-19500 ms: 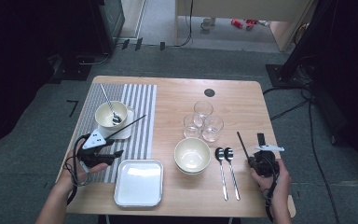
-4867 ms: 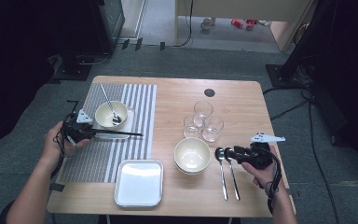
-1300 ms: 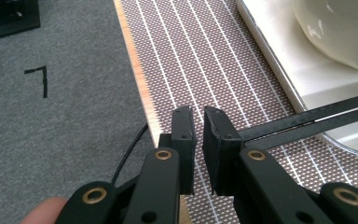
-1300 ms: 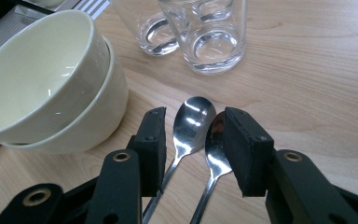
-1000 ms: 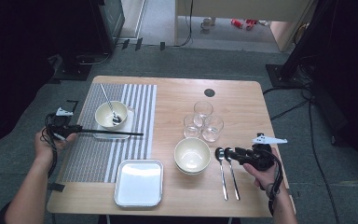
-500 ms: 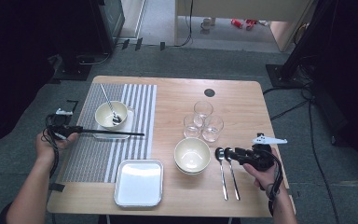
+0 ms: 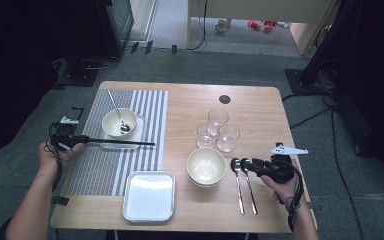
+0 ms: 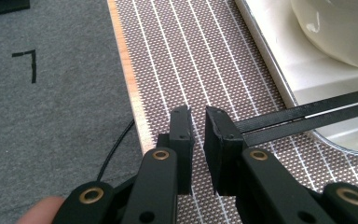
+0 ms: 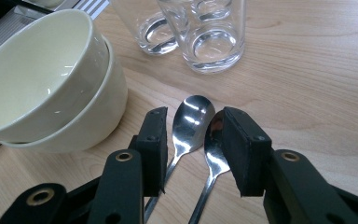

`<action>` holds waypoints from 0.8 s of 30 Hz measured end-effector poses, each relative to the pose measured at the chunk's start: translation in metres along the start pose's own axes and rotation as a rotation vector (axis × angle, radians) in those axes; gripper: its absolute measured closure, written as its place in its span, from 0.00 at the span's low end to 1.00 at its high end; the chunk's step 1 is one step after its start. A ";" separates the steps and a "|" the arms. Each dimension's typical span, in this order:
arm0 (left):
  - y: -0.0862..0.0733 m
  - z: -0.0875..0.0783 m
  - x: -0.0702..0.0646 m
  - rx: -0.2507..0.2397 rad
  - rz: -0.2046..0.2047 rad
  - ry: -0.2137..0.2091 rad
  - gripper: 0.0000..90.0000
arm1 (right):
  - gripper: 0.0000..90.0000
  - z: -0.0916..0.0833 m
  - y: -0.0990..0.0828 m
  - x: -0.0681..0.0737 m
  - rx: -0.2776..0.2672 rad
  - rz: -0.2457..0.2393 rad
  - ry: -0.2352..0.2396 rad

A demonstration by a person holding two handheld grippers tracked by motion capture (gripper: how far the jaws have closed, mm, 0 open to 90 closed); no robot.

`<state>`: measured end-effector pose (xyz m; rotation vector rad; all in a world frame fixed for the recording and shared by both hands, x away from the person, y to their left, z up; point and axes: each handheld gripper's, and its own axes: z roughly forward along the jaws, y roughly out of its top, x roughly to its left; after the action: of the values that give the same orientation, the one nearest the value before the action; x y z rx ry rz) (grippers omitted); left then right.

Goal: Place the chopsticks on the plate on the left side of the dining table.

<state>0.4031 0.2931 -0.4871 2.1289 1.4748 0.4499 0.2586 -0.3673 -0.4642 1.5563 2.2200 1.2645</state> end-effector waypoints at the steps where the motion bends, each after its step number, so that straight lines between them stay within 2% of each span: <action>1: 0.000 0.000 0.000 0.001 0.003 0.001 0.91 | 0.68 0.000 0.000 0.000 0.000 0.000 0.000; 9: 0.000 -0.001 0.001 -0.007 -0.004 0.004 0.90 | 0.68 0.000 0.000 -0.001 -0.002 0.003 -0.003; 24: 0.000 -0.001 0.000 -0.006 0.010 -0.002 0.90 | 0.67 -0.003 0.001 -0.002 -0.007 0.012 -0.006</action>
<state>0.4024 0.2931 -0.4863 2.1330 1.4602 0.4551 0.2585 -0.3708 -0.4623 1.5713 2.2036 1.2681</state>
